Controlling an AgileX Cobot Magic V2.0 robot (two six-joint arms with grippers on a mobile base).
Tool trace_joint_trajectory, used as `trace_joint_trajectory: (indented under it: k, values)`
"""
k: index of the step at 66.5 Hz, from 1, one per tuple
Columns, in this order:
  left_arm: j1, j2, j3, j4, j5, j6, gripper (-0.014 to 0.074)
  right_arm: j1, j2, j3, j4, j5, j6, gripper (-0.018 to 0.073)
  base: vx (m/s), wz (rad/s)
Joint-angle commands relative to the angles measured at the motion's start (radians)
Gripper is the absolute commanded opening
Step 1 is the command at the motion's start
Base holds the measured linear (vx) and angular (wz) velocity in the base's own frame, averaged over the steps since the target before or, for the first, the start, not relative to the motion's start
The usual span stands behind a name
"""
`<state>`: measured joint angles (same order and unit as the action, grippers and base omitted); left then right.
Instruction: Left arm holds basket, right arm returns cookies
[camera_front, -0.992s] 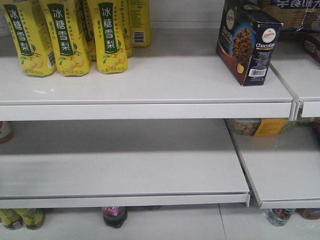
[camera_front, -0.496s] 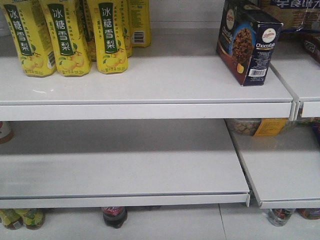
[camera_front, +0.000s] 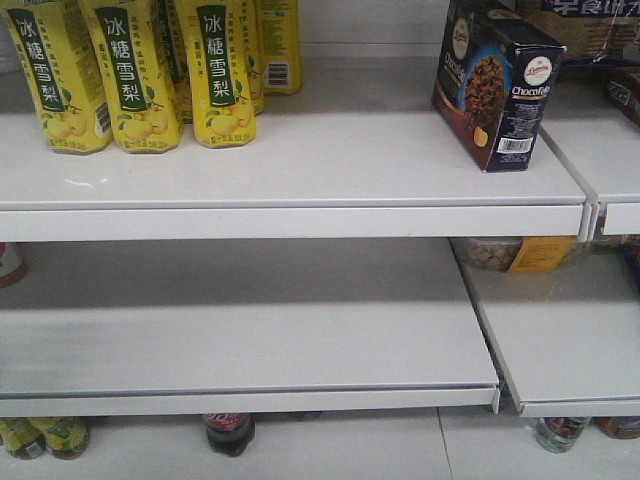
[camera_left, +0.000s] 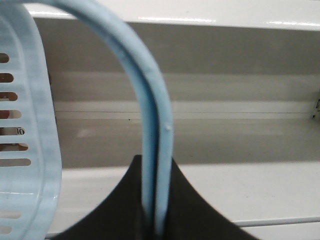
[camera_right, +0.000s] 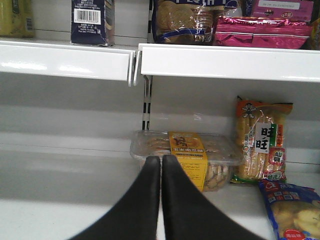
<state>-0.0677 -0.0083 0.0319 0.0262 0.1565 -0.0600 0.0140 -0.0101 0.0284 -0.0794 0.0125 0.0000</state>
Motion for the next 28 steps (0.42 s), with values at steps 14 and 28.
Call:
trace_joint_trajectory:
  k: [14, 28]
  values:
    - [-0.005, -0.016, -0.026, 0.02, -0.101, 0.01, -0.0006, -0.005, -0.013, 0.004, -0.009, -0.084, 0.0, -0.0008, 0.0, 0.0]
    - [-0.005, -0.016, -0.026, 0.02, -0.101, 0.01, -0.0006, -0.005, -0.013, 0.004, -0.009, -0.084, 0.0, -0.0008, 0.0, 0.0]
